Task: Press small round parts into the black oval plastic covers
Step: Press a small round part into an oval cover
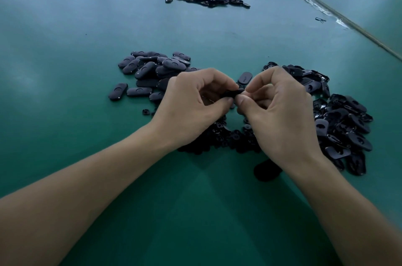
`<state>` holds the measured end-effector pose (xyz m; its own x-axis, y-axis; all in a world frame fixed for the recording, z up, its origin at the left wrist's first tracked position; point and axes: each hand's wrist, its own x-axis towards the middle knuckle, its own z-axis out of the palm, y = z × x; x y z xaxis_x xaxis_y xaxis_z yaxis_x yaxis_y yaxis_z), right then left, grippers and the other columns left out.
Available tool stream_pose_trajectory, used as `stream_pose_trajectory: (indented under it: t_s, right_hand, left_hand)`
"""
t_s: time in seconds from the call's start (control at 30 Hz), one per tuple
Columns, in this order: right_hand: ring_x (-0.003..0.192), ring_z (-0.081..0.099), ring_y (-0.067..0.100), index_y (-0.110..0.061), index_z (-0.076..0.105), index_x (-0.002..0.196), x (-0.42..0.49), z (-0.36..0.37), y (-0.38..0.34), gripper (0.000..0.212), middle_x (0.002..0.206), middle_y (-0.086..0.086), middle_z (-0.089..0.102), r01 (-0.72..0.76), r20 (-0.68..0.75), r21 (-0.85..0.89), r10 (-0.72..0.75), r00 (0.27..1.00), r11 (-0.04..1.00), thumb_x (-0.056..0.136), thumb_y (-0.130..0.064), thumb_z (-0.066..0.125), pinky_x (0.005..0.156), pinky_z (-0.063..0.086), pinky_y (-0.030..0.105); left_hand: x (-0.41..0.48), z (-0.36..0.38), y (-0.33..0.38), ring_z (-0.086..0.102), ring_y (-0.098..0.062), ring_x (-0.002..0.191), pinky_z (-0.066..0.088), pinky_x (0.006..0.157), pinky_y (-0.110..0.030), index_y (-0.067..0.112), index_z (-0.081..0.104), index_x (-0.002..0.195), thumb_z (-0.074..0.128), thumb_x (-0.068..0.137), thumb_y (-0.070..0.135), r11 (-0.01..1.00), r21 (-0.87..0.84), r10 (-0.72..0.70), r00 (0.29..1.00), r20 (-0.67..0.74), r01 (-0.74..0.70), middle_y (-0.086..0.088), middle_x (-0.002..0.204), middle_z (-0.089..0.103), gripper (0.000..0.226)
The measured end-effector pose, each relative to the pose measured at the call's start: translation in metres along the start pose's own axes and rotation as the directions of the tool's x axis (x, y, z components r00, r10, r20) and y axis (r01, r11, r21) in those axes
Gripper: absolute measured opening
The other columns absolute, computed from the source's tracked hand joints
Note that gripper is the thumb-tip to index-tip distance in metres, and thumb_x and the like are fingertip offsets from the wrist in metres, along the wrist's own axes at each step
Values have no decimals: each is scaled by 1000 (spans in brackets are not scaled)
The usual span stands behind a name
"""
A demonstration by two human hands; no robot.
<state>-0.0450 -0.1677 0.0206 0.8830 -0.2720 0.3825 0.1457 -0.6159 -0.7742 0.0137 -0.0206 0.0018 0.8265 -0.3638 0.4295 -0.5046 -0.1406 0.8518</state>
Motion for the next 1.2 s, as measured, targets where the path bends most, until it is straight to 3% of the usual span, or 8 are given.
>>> stream_pose_trajectory:
  t_s: [0.23, 0.47, 0.53, 0.63, 0.73, 0.87, 1.2]
  right_hand:
    - [71, 71, 14, -32, 60, 77, -2, 2, -3, 29, 73, -8, 70, 52, -8, 36, -52, 999, 998, 87, -7, 69, 70, 59, 42]
    - [67, 72, 16, -29, 65, 79, 0, 3, -1, 22, 72, -7, 72, 66, 20, 99, -68, 997, 993, 85, -10, 72, 68, 59, 44]
    - [67, 71, 9, -29, 67, 79, 1, 2, 0, 23, 71, -10, 71, 83, 8, 72, -84, 996, 994, 84, -8, 73, 68, 60, 37]
    - [69, 67, 2, -28, 69, 83, 3, 0, 3, 20, 75, -14, 69, 109, -27, 22, -108, 994, 994, 84, -9, 75, 66, 55, 18]
    - [76, 67, 0, -29, 71, 93, 6, -2, 5, 19, 87, -16, 71, 108, 15, 22, -109, 994, 994, 85, -11, 75, 70, 53, 15]
    - [75, 69, -3, -26, 72, 92, 8, -4, 9, 20, 80, -17, 72, 89, 70, 114, -98, 993, 989, 85, -8, 76, 73, 52, 13]
    - [70, 66, 2, -26, 68, 85, 9, -5, 10, 14, 76, -11, 70, 40, 120, 115, -54, 991, 993, 87, -14, 74, 68, 52, 17]
  left_hand:
    - [-2, 1, 1, 72, -10, 77, 59, 74, -30, 23, 71, 97, 76, 84, 7, 995, 88, 52, 998, -41, -48, 7, 85, 75, 21]
    - [1, 0, -2, 71, -7, 74, 59, 74, -29, 23, 72, 95, 75, 84, 11, 995, 99, 7, 997, -77, 0, 8, 83, 75, 17]
    - [1, 0, -2, 69, -2, 71, 56, 70, -21, 26, 71, 93, 75, 83, 9, 993, 115, 12, 998, -65, -4, 11, 79, 74, 20]
    - [0, 1, 0, 67, 1, 69, 52, 68, -14, 29, 69, 91, 75, 83, 9, 993, 119, 17, 999, -31, -14, 12, 80, 74, 23]
    - [0, 0, 1, 69, -3, 73, 52, 71, -18, 31, 68, 90, 75, 83, 9, 1000, 24, -17, 1000, -20, 18, 8, 83, 75, 24]
    - [2, -2, 1, 70, -8, 76, 56, 74, -23, 28, 69, 92, 73, 80, 12, 996, -73, -61, 998, -15, 60, 5, 82, 75, 21]
    - [2, -2, 1, 71, -11, 76, 61, 79, -32, 25, 72, 91, 80, 80, 2, 994, -70, -83, 995, -51, 79, 0, 83, 76, 27]
